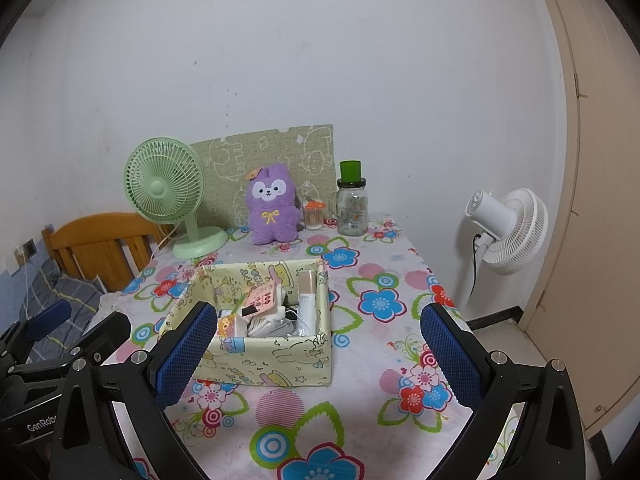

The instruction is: Organize soft objects

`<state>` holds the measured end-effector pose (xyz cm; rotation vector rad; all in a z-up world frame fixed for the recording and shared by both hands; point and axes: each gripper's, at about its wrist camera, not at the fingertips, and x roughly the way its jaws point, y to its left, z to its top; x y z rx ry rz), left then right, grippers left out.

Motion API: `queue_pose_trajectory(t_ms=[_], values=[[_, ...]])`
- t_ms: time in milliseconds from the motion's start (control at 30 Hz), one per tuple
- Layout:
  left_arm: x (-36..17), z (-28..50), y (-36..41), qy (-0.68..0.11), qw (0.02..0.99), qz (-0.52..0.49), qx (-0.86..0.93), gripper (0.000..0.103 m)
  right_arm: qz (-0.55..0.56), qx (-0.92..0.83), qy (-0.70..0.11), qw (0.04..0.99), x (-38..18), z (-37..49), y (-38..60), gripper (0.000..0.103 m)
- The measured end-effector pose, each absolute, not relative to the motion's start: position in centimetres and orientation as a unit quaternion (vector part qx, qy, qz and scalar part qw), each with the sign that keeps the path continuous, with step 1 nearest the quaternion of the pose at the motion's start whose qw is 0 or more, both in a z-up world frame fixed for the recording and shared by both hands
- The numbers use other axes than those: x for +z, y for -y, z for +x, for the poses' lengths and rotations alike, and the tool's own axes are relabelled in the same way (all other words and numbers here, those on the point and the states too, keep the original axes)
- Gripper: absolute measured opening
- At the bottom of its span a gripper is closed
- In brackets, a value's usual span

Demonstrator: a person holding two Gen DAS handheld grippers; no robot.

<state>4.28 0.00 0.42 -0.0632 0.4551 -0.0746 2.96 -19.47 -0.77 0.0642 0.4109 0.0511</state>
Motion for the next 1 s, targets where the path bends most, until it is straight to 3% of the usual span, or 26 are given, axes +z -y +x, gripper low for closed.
queue_pose_trajectory(t_ms=[1000], values=[[0.49,4.32,-0.10,-0.227,0.973,-0.032,-0.037,0.103,0.031,0.025,-0.206,0.978,-0.93,2.67,19.54,0.103]])
